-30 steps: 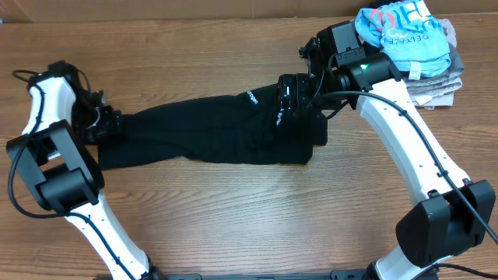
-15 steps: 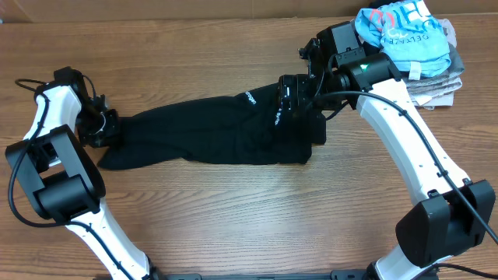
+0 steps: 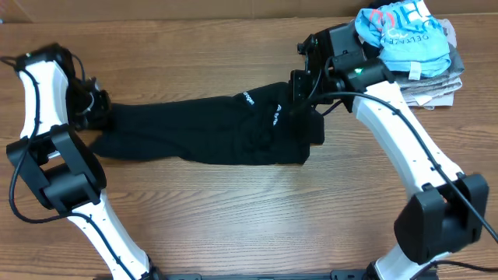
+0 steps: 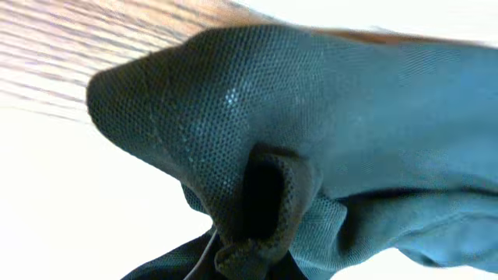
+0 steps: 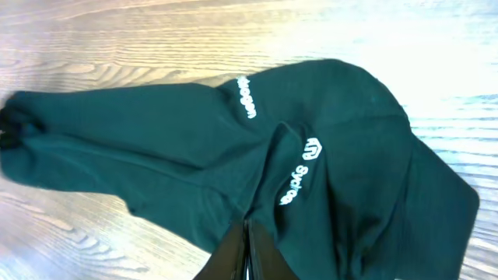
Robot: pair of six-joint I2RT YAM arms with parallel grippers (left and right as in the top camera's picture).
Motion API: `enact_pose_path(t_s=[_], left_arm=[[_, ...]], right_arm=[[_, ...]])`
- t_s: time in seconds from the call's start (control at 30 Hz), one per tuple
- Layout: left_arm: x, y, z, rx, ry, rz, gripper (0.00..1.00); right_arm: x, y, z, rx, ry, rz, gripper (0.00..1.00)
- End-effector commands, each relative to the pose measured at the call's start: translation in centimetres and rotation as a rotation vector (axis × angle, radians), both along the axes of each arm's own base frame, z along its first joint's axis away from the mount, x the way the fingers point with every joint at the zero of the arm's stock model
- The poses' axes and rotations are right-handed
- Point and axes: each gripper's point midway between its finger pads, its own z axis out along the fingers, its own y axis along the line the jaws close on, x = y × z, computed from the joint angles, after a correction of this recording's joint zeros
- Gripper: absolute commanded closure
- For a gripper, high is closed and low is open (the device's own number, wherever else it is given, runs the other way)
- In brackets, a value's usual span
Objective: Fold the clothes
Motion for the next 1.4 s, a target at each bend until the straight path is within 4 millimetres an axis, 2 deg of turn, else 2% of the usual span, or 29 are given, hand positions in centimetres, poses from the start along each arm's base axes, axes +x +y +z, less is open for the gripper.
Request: enact_pose_path(t_s=[0.0,0.27,0.37,0.77,0.93,1.1,1.2,1.23,1.3,1.37], left_arm=[[1.1,-0.5,2.7,0.01,-0.053,-0.05,0.96],[1.7,-2.9,5.7,0.013,-0.076,-0.141,0.96],[2.0,-4.9,5.8,0.008,-0.07,-0.195,0.96],[3.5,-19.3,5.6,-0.017,-0.11,-0.493,0.96],[3.7,-24.6,5.4,-0.017,-0.153,-0.569,0.96],[3.4,-27.5,4.5,-0.014,-0.155,-0.634,0.91],[3.3,-28.0,3.6,-0.021,-0.131,-0.644,0.9],[3.2,-28.1,3.2,-0.027,-0.121,-0.641,0.88],[3.0,-28.4,2.6,-0.047,-0.101,-0.633,0.79],[2.9,-28.7,2.2,-0.068,-0.089,-0.631,0.42]], right_arm=[[-0.4,0.2,-3.5,0.008,0.092,-0.019,0.96],[-0.3,0.4,-9.8,-0.02,0.222,-0.043,0.96],[-0.3,0.6,-10.9,0.001,0.259,-0.051,0.96],[1.2,-1.4,-9.6,0.065,0.239,-0.09,0.96],[2.5,-3.0,-7.4,0.098,0.173,-0.108,0.96],[3.3,-5.1,-3.7,0.158,0.094,-0.125,0.96],[3.3,-6.0,-2.3,0.174,0.067,-0.127,0.96],[3.3,-6.3,-2.1,0.175,0.064,-0.132,0.96],[3.2,-6.6,-1.8,0.173,0.056,-0.12,0.96],[2.9,-6.8,-2.0,0.171,0.07,-0.127,0.94]])
